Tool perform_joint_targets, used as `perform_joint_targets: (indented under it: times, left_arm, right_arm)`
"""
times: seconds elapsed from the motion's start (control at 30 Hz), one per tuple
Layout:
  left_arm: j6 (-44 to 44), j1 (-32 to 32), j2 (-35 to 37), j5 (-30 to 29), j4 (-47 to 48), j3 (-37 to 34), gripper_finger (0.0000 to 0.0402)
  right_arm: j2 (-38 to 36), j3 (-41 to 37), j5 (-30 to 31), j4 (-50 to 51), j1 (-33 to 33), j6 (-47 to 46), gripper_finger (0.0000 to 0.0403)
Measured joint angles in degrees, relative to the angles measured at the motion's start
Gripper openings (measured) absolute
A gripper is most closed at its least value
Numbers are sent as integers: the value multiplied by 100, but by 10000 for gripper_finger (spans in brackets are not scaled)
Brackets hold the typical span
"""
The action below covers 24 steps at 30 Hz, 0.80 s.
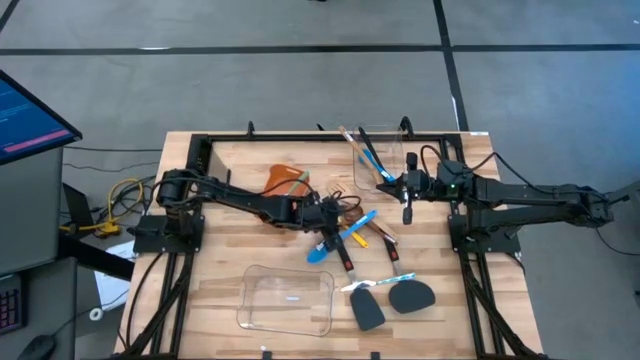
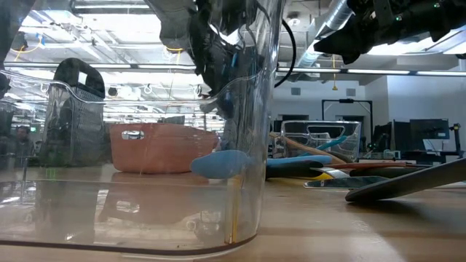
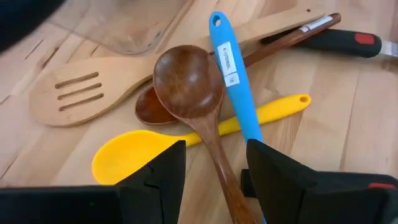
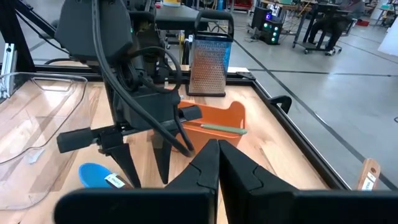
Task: Pick & Place Kitchen Items
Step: Put the dark brown serving spoon into the top transparent bin
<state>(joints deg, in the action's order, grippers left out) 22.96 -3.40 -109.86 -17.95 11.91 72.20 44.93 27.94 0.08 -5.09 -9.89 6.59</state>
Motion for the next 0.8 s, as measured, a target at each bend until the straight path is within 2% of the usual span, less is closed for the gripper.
perform_joint_targets:
  times: [0.17, 0.33, 0.43, 0.7, 0.8]
  left_arm:
    - [-46, -2, 0, 43, -470, 0, 156]
    - [-197, 238, -6, 926, -619, 134, 156]
    - [-327, 373, -96, 1176, -683, 370, 156]
    - [-1029, 340, -776, 1243, -685, 1539, 156]
    - [-1102, 321, -1203, 1536, -585, 2001, 156]
  right_arm:
    - [-33, 0, 0, 48, 0, 0, 1]
    - [-377, 0, 2, 326, 1, 0, 1]
    - [-708, 0, 2, 494, 0, -2, 1]
    - [-1210, 0, 2, 1061, 0, -155, 1]
    - [-1201, 0, 2, 1126, 0, -155, 1]
